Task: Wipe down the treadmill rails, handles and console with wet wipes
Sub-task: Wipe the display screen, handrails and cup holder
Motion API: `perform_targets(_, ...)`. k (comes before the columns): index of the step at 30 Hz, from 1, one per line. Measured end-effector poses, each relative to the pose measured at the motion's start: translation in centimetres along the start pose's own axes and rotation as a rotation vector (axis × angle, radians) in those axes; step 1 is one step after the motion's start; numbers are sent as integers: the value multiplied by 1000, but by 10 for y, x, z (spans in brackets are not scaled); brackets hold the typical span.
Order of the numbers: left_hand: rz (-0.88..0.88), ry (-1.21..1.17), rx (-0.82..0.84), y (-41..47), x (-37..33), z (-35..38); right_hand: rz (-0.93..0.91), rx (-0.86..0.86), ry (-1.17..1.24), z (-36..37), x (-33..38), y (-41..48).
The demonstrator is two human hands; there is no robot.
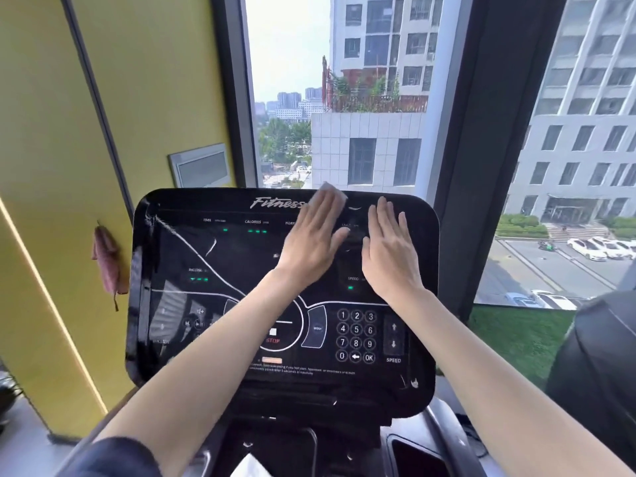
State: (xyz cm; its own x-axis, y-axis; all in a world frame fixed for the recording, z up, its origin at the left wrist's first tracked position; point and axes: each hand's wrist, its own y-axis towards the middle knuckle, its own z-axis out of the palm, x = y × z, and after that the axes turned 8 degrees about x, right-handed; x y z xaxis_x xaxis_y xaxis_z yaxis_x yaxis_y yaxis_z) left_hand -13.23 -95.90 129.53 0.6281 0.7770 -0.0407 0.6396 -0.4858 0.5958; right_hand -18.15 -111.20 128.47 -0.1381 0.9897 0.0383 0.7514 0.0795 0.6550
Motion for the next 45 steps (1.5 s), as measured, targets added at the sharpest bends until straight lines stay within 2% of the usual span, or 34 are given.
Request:
perform_targets(2,148,97,54,-1,7,-3,0,7,-6,0,0,0)
perform_targets(3,139,133,35,-2,14,-4,-1,10,-7,-1,-1,-1)
perform_targets(6,-170,105,-100,-5,25,-6,-16,22,-7,-3,-2,-2)
perform_targets(7,-238,65,-124,-4,21,-4,-24,31,-4,-3,-2,-2)
perform_targets(8,-232,40,-118,-3,11,-2,-30,38,0,-4,-3,-3)
perform_targets(12,205,150,37,-4,-8,8,-33,71,41,-8,-5,-4)
perform_targets(13,242,202,47,-4,-1,7,-34,81,70,-10,-5,-4)
perform_targets(15,130,233,-18,-3,9,4,-23,117,163,-16,-4,-3)
perform_targets(17,-87,132,-97,-4,5,5,-2,149,284,-25,-3,-3)
perform_targets(18,-131,78,-106,-2,-5,7,3,162,328,-28,-4,-2)
perform_targets(20,-21,59,-51,3,-30,13,9,176,393,-36,-8,-4)
perform_targets(22,184,144,9,5,-36,15,24,147,403,-40,-12,-10)
perform_targets(23,227,198,12,6,-31,13,44,120,393,-42,-15,-14)
perform_targets(24,217,242,-3,7,-24,11,69,96,385,-43,-17,-19)
perform_targets(26,55,253,-83,5,-11,8,126,103,395,-45,-20,-27)
perform_targets(28,-113,163,-109,2,-12,9,167,135,405,-45,-21,-29)
perform_targets(29,-121,109,-87,3,-19,10,174,139,407,-45,-21,-29)
perform_targets(31,43,98,-11,6,-28,12,178,121,406,-42,-21,-26)
perform_targets(33,238,213,36,9,-20,11,181,131,402,-39,-23,-24)
perform_targets(35,221,265,25,15,-6,4,209,176,413,-39,-26,-25)
perform_targets(37,37,184,-3,20,-2,-1,212,202,392,-40,-28,-25)
perform_targets(39,-15,92,13,24,-20,2,181,209,347,-40,-28,-26)
perform_targets(43,332,173,130,22,-45,14,143,194,367,-47,-31,-28)
perform_targets(45,329,219,111,24,-34,10,137,141,356,-51,-36,-33)
